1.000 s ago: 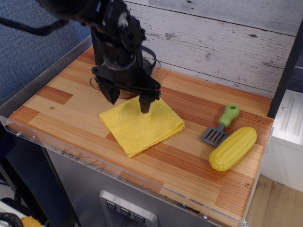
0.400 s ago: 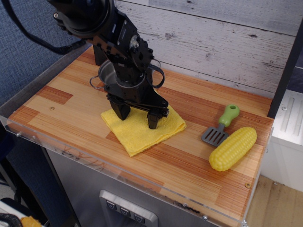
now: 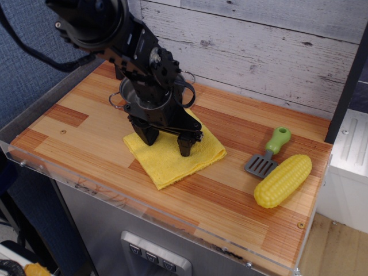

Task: Place the yellow towel on the front left corner of the table

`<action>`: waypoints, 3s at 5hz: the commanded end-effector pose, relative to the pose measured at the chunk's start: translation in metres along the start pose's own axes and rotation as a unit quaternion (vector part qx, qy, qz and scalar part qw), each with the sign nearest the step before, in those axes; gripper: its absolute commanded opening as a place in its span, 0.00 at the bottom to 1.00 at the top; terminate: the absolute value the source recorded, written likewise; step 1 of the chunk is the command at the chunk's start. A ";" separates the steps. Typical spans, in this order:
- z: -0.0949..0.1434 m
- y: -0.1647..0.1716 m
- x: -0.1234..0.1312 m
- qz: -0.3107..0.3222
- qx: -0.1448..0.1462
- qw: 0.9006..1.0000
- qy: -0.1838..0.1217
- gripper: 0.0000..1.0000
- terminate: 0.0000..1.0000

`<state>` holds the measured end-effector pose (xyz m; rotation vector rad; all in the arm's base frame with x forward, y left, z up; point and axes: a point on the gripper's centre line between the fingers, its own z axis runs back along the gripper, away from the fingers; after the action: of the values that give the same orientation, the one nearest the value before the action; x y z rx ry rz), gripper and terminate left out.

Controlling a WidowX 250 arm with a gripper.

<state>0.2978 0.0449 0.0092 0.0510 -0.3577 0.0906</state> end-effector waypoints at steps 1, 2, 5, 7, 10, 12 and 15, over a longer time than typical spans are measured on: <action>-0.005 0.038 -0.025 0.020 0.024 0.999 0.018 1.00 0.00; -0.008 0.060 -0.027 0.037 0.042 0.998 0.026 1.00 0.00; -0.010 0.127 -0.041 0.088 0.085 0.991 0.048 1.00 0.00; -0.009 0.159 -0.051 0.122 0.107 0.985 0.058 1.00 0.00; 0.004 0.154 -0.042 0.108 0.103 0.988 0.039 1.00 0.00; 0.058 0.130 0.004 0.062 0.105 0.990 -0.069 1.00 0.00; 0.168 0.117 0.051 0.075 0.119 0.961 -0.238 1.00 0.00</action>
<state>0.2813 0.1551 0.1750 0.2657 -0.7877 0.2883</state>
